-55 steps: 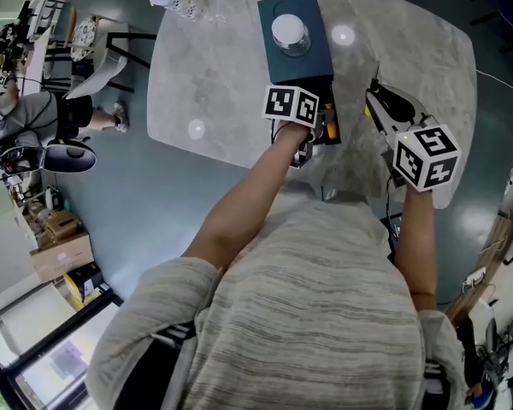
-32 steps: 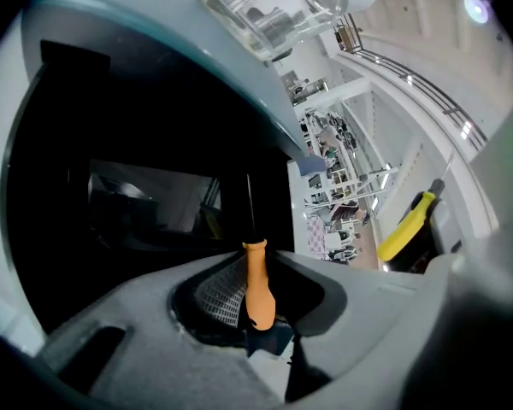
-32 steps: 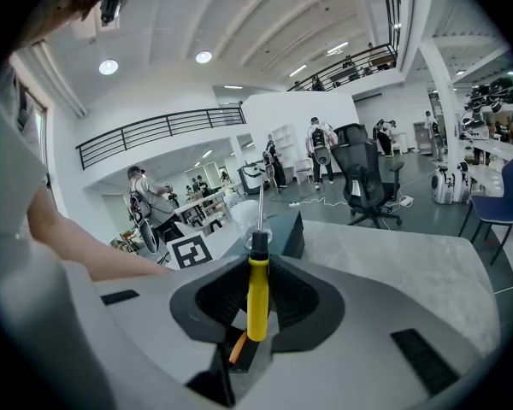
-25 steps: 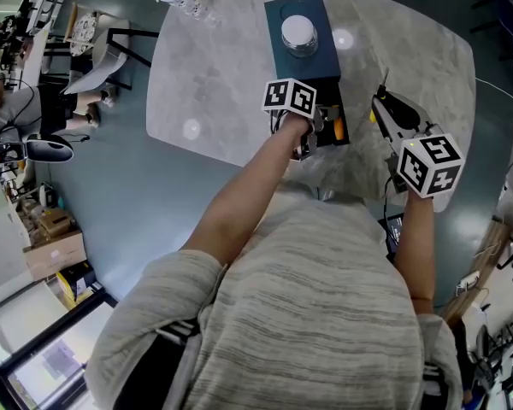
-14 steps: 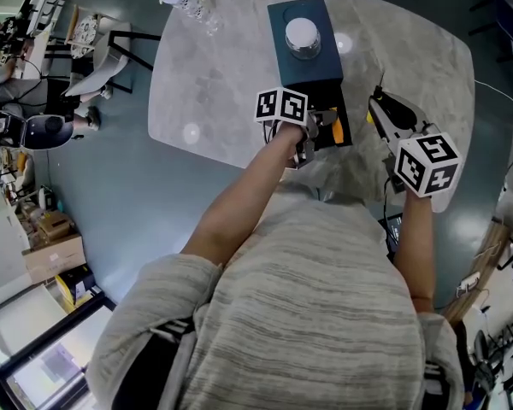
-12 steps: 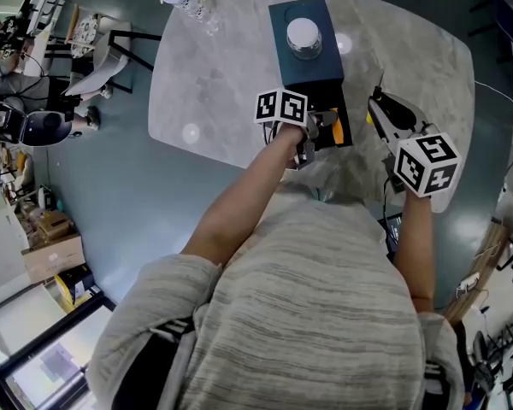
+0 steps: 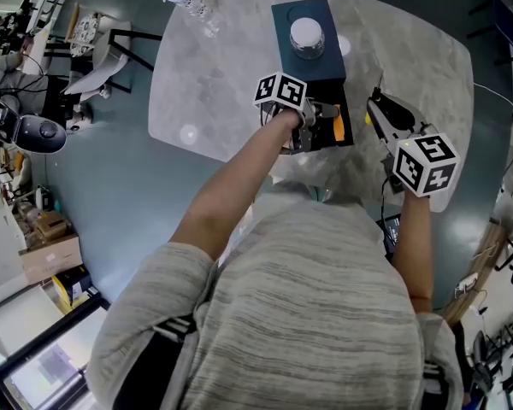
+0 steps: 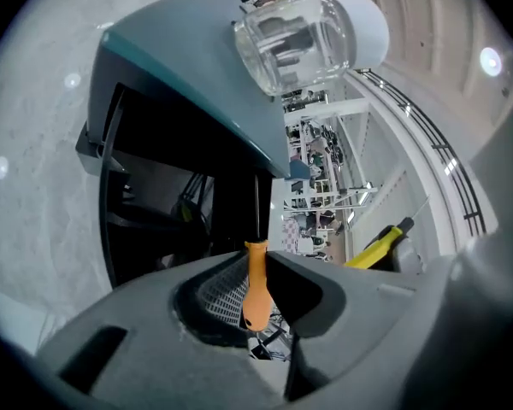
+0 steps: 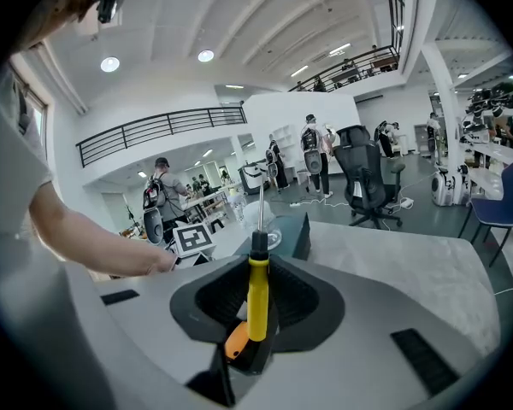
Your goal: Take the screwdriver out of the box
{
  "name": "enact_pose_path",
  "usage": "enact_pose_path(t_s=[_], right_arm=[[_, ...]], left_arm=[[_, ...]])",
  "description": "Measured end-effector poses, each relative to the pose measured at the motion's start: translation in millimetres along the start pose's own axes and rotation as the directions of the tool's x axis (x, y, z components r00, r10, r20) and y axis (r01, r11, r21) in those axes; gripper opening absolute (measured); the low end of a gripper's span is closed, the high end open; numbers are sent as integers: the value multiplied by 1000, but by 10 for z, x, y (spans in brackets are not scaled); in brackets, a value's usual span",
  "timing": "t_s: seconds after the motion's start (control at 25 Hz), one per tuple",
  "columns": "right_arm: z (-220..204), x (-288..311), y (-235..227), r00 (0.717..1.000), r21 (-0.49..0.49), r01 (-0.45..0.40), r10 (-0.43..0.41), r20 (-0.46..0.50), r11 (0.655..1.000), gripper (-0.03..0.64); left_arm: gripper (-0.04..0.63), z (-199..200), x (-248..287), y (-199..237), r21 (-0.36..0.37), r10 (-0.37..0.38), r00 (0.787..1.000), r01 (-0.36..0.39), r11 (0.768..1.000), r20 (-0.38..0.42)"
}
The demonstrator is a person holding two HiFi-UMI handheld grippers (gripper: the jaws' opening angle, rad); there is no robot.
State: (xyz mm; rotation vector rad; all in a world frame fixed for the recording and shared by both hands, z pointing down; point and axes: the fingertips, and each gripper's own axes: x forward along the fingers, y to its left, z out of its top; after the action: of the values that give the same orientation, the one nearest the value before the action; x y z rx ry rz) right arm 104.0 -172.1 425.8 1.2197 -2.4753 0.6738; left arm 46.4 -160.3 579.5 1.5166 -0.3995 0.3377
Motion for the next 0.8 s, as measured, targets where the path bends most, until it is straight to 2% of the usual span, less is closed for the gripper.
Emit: enact_pose_path(t_s=[0.16,0.44,0.6,0.8], right_arm=[[-27,-13,-9,1000,13,10,-10,3,1000,72],[-44,-71,-8,1000,29,16,-16,4,999,72],[-56,-34,1,1000,33,10,-10,3,999,72],[-50,29,42,1000,45,-10,10,-6,999,72]], left_arm=[[72,-109,-32,-13,-25,-41,998,40,999,-51],[72,-302,-54,-67,-70,-99,991,93,993,-88],[72,-356,-68,-72,-65,-119,990,114,991,-77],[72,-348,-196,-126,-62,-171,985,170,984,-19]])
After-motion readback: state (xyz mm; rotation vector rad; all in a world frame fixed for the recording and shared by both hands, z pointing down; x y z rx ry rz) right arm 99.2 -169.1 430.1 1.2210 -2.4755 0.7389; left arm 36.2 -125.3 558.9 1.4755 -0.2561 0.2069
